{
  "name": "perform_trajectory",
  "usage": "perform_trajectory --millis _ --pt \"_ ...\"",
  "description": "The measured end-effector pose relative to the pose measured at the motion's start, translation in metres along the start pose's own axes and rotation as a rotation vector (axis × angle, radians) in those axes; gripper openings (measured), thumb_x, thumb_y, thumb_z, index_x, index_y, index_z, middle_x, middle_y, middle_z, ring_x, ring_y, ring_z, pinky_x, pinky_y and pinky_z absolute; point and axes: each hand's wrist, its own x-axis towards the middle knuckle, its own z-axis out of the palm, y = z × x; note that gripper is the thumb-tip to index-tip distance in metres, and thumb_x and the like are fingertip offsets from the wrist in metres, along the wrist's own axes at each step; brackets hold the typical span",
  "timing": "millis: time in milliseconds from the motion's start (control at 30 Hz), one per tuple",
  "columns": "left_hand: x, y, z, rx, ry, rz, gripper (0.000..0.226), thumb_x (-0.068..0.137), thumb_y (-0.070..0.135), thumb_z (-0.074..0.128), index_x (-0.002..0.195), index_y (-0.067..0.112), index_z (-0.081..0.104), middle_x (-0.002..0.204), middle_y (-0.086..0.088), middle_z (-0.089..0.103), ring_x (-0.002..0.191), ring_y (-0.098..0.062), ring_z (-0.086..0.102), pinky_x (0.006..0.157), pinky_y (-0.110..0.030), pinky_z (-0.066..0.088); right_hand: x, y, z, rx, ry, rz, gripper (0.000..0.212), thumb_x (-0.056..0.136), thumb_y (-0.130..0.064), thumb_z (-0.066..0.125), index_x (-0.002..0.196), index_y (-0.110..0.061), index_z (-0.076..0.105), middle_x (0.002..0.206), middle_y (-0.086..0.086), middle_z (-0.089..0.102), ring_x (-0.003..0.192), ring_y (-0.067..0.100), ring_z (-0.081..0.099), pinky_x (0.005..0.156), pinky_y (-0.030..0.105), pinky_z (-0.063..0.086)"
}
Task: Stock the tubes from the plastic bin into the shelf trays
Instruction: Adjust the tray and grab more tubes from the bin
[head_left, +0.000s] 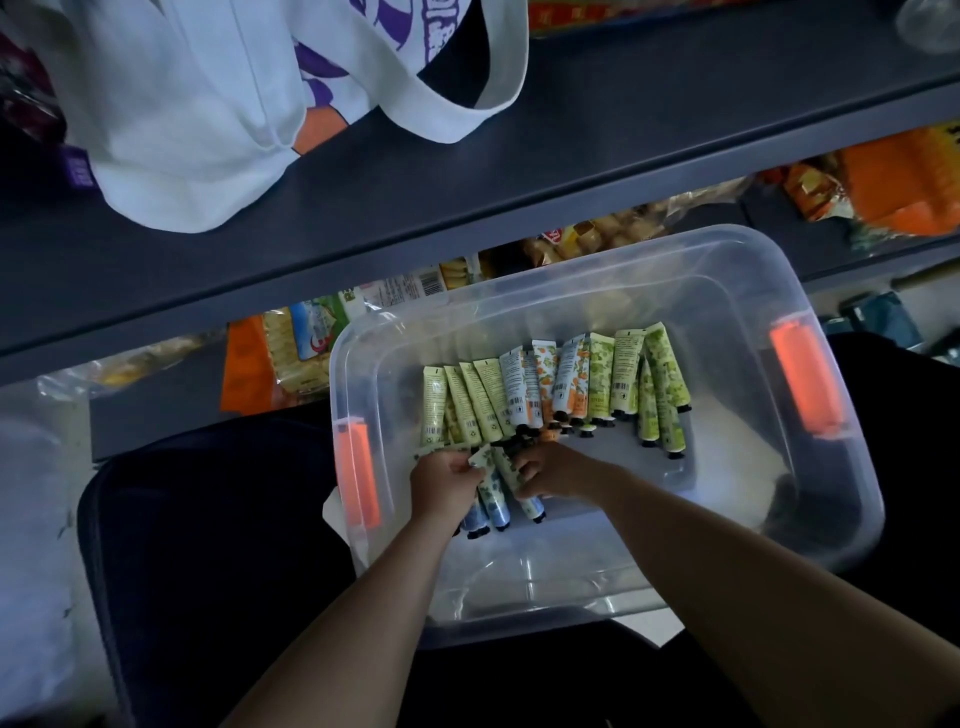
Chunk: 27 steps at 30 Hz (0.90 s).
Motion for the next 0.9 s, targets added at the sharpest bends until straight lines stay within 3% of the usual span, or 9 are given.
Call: perform_trajectory --millis 167,300,367,433,500,600,667,733,900 --pt "0.000 -0.001 0.001 -0.054 -0.007 0.012 0.014 0.084 0.006 0.064 0.095 0.001 0.072 0.080 -0.004 0.066 0.081 -0.021 0.064 0.073 -0.025 0.046 -0.007 0.001 -0.008 0.106 -0.020 0.037 0.047 0.080 -0.005 0.071 0.124 -0.008 0.056 0.119 0.014 0.062 0.111 0.028 0.059 0.096 0.034 0.050" --pt "-0.001 0.004 0.000 -0.122 -0.066 0.008 0.021 0.087 0.006 0.061 0.105 -0.003 0.068 0.081 -0.004 0.066 0.076 -0.015 0.061 0.068 -0.024 0.047 -0.015 0.002 -0.017 0.204 -0.065 0.054 0.032 0.077 0.000 0.072 0.094 -0.023 0.059 0.119 0.013 0.061 0.114 0.029 0.058 0.099 0.042 0.049" --pt "0.001 0.006 0.001 -0.181 -0.075 -0.029 0.026 0.087 0.009 0.062 0.105 -0.009 0.064 0.095 -0.017 0.069 0.090 -0.026 0.064 0.084 -0.033 0.052 -0.025 0.003 -0.024 0.296 -0.109 0.042 0.034 0.078 0.005 0.068 0.098 -0.020 0.057 0.116 0.011 0.061 0.112 0.028 0.058 0.101 0.043 0.046" --pt "0.000 0.008 0.001 -0.309 -0.096 -0.084 0.011 0.087 0.008 0.062 0.094 0.000 0.066 0.097 -0.017 0.067 0.095 -0.029 0.063 0.092 -0.036 0.049 -0.035 0.003 -0.033 0.365 -0.145 0.022 0.035 0.080 0.007 0.065 0.104 -0.017 0.056 0.107 0.005 0.062 0.108 0.025 0.057 0.103 0.041 0.044" --pt "-0.001 0.012 0.002 -0.459 -0.133 -0.142 0.012 0.090 0.003 0.058 0.080 0.011 0.060 0.081 -0.008 0.064 0.079 -0.024 0.062 0.077 -0.027 0.053 -0.047 0.004 -0.042 0.403 -0.146 0.006 0.033 0.081 0.003 0.066 0.106 -0.016 0.055 0.100 0.001 0.059 0.097 0.020 0.055 0.094 0.035 0.045" --pt "-0.006 0.021 0.005 -0.680 -0.211 -0.221 0.009 0.092 0.001 0.052 0.091 -0.001 0.061 0.075 -0.012 0.067 0.067 -0.020 0.065 0.063 -0.026 0.057 -0.061 0.006 -0.053 0.538 -0.080 -0.029 0.025 0.081 -0.001 0.067 0.100 -0.011 0.054 0.101 0.009 0.056 0.089 0.018 0.054 0.080 0.029 0.044" --pt "-0.009 0.028 0.009 -0.778 -0.223 -0.281 0.014 0.093 0.004 0.049 0.085 0.002 0.061 0.062 -0.007 0.068 0.054 -0.014 0.066 0.052 -0.023 0.055 -0.069 0.006 -0.059 0.680 -0.024 -0.068 0.029 0.084 0.005 0.062 0.108 -0.007 0.050 0.102 0.012 0.058 0.089 0.019 0.058 0.076 0.027 0.046" --pt "-0.015 0.038 0.011 -0.858 -0.236 -0.321 0.018 0.094 0.008 0.048 0.080 0.007 0.059 0.048 0.000 0.064 0.041 -0.009 0.060 0.040 -0.017 0.048 -0.077 0.005 -0.063 0.786 0.037 -0.104 0.038 0.086 0.008 0.057 0.118 -0.005 0.041 0.089 0.012 0.060 0.077 0.019 0.059 0.068 0.028 0.046" --pt "-0.032 0.061 0.013 -0.993 -0.320 -0.302 0.022 0.097 0.015 0.043 0.083 0.005 0.057 0.044 -0.002 0.059 0.036 -0.013 0.056 0.040 -0.018 0.046 -0.092 -0.003 -0.066 0.856 0.112 -0.170 0.032 0.087 0.004 0.057 0.113 -0.010 0.044 0.086 0.013 0.057 0.069 0.019 0.055 0.064 0.029 0.045"
